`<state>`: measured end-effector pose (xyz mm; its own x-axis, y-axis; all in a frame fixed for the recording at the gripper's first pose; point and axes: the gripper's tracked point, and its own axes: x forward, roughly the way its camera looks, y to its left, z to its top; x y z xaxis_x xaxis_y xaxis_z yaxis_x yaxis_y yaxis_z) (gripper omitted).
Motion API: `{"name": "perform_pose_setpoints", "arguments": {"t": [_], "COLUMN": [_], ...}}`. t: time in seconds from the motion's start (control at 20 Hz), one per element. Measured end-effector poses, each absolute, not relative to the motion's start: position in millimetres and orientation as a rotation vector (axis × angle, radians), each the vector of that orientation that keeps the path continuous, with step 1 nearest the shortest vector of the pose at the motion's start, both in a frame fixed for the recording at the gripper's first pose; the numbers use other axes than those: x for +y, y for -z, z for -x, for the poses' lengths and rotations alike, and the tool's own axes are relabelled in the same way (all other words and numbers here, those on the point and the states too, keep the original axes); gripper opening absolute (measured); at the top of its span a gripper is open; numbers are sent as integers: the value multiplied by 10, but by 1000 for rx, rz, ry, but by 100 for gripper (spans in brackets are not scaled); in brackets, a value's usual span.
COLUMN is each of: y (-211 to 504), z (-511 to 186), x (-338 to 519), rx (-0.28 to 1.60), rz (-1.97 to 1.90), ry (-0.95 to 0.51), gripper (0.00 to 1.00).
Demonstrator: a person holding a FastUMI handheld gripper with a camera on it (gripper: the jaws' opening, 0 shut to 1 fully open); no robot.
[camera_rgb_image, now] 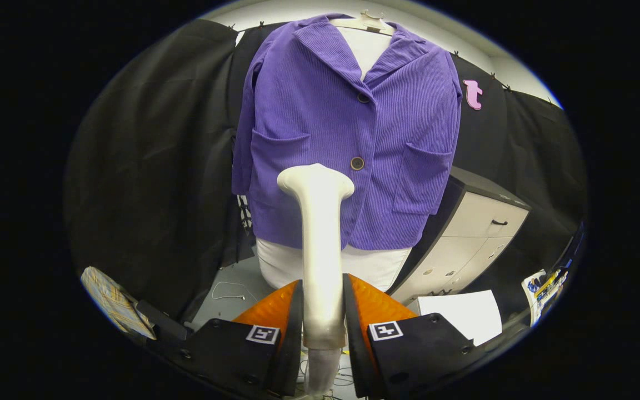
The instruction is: Iron the clothes twice with a garment steamer, once on the left side and once on the right side.
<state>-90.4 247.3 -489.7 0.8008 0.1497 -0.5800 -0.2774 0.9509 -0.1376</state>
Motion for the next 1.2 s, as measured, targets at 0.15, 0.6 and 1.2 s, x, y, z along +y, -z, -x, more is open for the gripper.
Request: {"name": "perform_pose_setpoints", "arguments": {"t": [0.15,0.6,1.2], "y": [4987,4744,3883], "z": [940,1033,793], "x": [2467,2252,1338], "rx": [615,594,464], "rz": [214,156,62], "ry": [-238,-227,-69], "gripper": [45,45,45]}}
